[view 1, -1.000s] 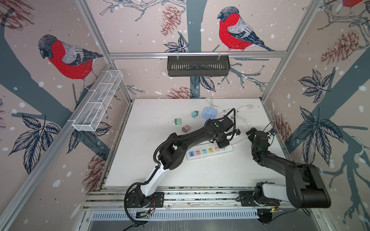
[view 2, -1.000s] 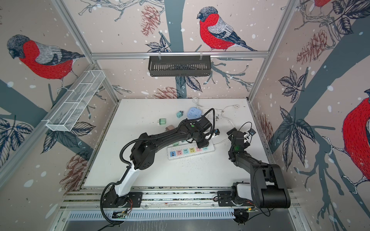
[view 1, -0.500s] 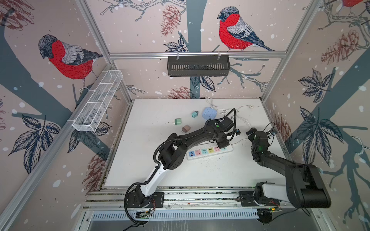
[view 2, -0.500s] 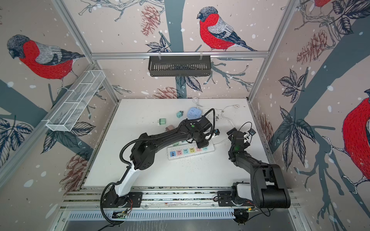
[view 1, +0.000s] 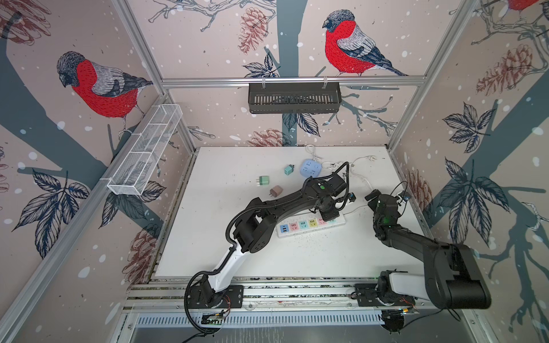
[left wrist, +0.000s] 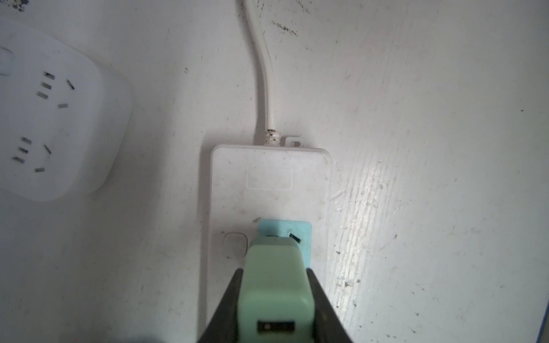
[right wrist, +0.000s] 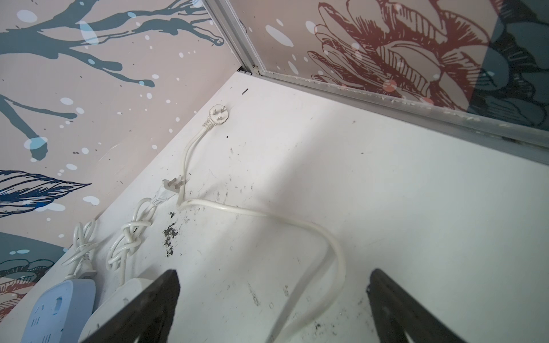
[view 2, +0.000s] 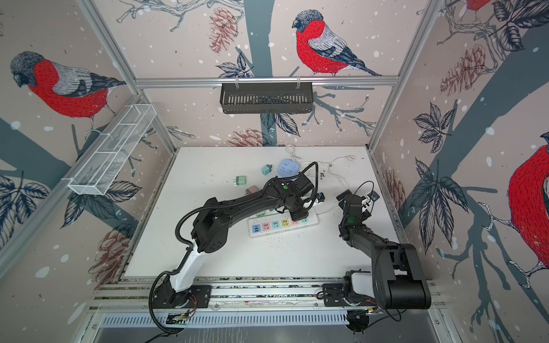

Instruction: Insert the plug

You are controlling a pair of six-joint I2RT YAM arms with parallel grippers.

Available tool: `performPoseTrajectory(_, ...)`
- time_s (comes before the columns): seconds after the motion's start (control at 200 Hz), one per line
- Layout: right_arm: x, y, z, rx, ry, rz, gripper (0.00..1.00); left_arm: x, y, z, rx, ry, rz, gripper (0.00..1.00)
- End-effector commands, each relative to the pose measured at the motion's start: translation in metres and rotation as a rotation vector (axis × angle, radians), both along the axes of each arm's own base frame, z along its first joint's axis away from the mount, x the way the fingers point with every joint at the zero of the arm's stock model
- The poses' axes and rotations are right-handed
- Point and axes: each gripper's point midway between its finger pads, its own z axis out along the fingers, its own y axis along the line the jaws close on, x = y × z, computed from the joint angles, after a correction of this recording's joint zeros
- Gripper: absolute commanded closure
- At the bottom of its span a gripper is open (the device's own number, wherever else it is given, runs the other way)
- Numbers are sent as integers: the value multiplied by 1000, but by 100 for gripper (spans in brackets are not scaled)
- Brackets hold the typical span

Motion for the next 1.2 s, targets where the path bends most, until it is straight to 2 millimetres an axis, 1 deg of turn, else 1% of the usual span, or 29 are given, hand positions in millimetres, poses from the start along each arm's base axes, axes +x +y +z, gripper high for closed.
performPoseTrajectory(0.0, 4, 0, 8, -4, -33, 2, 0, -1, 0, -2, 13, -4, 0, 100)
performPoseTrajectory(0.195, 3, 0, 8, -4, -33, 1, 0, 0, -1, -6, 13, -1, -5, 100)
performPoseTrajectory(0.435, 3, 0, 8, -4, -34, 2, 0, -4, -7, -3, -16, 16, -28, 100)
performPoseTrajectory(0.745, 3, 1, 8, -4, -33, 3, 0, -4, -3, -13, 20, 24, -22, 100)
performPoseTrajectory(0.876, 3, 1, 8, -4, -34, 3, 0, -2, 1, -23, 50, 26, -14, 100)
performPoseTrajectory(1.016, 4, 1, 8, -3, -34, 3, 0, -4, 3, -34, 71, 46, -16, 100)
performPoseTrajectory(1.196, 3, 1, 8, -2, -33, 3, 0, -4, 5, -44, 88, 62, -15, 100)
